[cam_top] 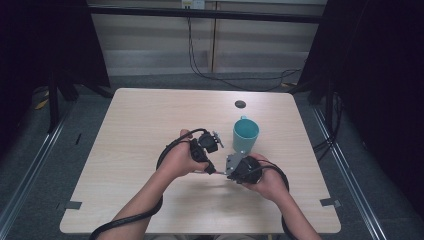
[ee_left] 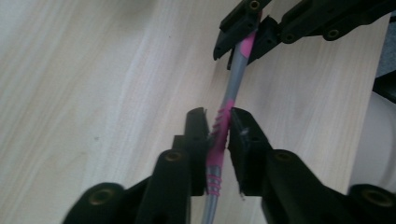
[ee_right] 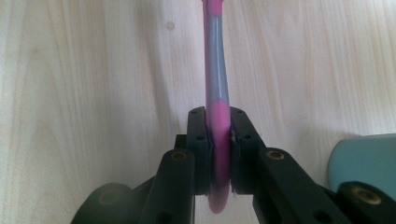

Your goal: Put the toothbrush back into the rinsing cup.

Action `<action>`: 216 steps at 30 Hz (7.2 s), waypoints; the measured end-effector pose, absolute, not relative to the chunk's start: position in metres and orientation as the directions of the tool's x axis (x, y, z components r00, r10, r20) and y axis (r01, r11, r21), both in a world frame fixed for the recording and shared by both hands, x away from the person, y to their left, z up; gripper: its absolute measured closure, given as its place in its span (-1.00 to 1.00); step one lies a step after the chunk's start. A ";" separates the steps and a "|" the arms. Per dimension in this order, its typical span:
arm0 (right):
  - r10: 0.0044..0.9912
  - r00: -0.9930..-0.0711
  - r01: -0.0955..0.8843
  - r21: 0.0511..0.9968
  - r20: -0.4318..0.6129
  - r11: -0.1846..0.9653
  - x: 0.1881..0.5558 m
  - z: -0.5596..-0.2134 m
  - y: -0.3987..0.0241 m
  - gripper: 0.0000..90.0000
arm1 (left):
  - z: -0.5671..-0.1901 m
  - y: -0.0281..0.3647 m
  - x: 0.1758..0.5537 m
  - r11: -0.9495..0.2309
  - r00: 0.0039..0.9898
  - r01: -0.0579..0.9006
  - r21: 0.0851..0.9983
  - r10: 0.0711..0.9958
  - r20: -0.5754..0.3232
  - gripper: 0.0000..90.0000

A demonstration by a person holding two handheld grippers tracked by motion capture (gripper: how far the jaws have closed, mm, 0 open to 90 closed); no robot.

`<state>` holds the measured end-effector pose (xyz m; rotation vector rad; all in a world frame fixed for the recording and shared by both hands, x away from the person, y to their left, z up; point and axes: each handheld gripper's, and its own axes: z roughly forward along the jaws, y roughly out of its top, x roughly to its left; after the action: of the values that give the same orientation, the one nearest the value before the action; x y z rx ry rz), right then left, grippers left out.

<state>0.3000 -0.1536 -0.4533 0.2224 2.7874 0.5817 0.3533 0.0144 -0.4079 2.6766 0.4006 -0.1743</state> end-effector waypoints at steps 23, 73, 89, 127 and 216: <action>0.390 -0.907 0.284 0.453 -0.161 0.845 0.302 -0.443 -0.184 0.81 | -0.389 0.058 0.362 -0.754 0.916 0.388 0.530 0.378 -0.133 -0.29; 0.631 -0.770 0.533 0.637 0.093 0.557 0.310 -0.439 -0.190 0.81 | -0.416 0.066 0.351 -0.531 0.849 0.503 0.683 0.452 -0.274 -0.45; 0.643 -0.751 0.550 0.680 0.150 0.485 0.311 -0.440 -0.189 0.80 | -0.417 0.054 0.351 -0.474 0.836 0.518 0.712 0.454 -0.307 -0.47; 0.650 -0.722 0.587 0.708 0.237 0.393 0.312 -0.442 -0.185 0.81 | -0.428 0.042 0.353 -0.256 0.749 0.627 0.736 0.458 -0.479 -0.06; 0.661 -0.688 0.622 0.713 0.300 0.323 0.310 -0.440 -0.186 0.22 | -0.411 0.053 0.350 -0.219 0.737 0.618 0.755 0.496 -0.459 0.85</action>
<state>0.3100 -0.1865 -0.4400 1.2214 2.5179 1.3243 0.3498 0.0528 -0.4107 1.8723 0.8603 -0.1425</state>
